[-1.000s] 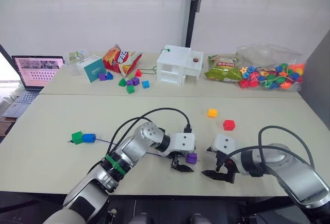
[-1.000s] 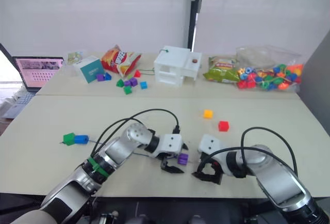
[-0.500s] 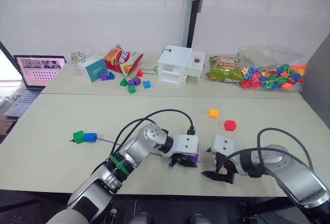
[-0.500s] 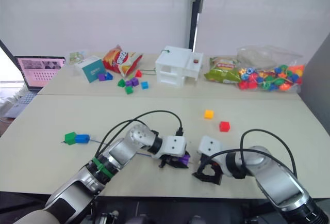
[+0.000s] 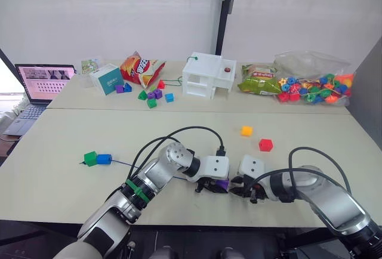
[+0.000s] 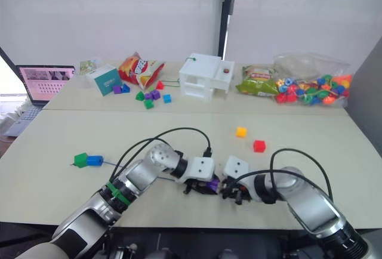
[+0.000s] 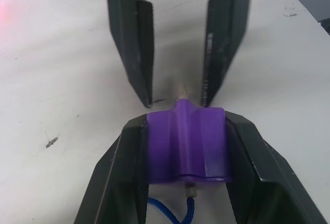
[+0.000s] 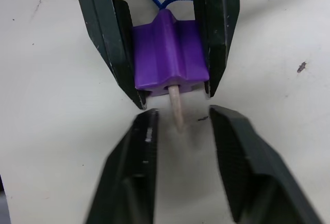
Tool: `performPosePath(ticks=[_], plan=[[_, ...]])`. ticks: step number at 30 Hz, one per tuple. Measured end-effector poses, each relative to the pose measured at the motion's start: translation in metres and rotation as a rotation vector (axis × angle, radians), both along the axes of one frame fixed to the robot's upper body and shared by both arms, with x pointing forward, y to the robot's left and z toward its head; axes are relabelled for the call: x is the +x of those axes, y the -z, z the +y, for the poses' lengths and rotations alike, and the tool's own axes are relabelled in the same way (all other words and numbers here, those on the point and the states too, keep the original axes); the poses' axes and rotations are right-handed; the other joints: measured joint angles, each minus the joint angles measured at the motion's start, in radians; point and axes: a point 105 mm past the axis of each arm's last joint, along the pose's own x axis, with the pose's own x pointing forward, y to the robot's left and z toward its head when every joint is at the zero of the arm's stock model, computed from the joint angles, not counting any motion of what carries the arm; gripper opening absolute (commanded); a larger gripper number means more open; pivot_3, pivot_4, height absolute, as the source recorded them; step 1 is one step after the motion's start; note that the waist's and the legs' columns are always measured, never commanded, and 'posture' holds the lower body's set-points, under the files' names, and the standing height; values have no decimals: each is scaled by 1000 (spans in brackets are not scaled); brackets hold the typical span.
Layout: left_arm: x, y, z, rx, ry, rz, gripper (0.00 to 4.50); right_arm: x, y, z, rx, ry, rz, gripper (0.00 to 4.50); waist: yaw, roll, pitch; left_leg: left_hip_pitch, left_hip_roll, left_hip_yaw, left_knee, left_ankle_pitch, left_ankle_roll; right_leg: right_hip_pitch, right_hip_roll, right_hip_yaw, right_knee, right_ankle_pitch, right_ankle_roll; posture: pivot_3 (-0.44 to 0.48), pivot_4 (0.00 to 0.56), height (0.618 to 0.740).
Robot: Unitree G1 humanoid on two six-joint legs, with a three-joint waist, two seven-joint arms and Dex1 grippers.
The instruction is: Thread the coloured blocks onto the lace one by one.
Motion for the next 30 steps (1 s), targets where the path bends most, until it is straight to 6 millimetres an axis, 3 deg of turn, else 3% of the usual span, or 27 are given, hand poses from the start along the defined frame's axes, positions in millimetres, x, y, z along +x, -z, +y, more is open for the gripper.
performPosePath(ticks=[2,15,24,30], plan=[[0,0,1,1,-2,0,1402,-1,1,1,0,-8,5,21,0,0,0,0,0,0,0,0,0,0,0,0,0,0,0,0,150,740],[1,-1,9,18,-5,-12,1402,-3,-1,1,-14,-38,15,0,-1,0,0,0,0,0,0,0,0,0,0,0,0,0,0,0,150,740],[9,-8,58,43,-142,15,1402,-1,-10,-7,-35,-51,-15,0,-5,0,0,0,1,0,0,0,0,-1,1,1,0,0,0,0,150,740],[12,-13,124,86,-308,57,1402,0,-10,-12,-40,-56,-12,0,-9,0,0,0,2,0,-1,0,0,-2,1,1,1,0,0,0,150,740]])
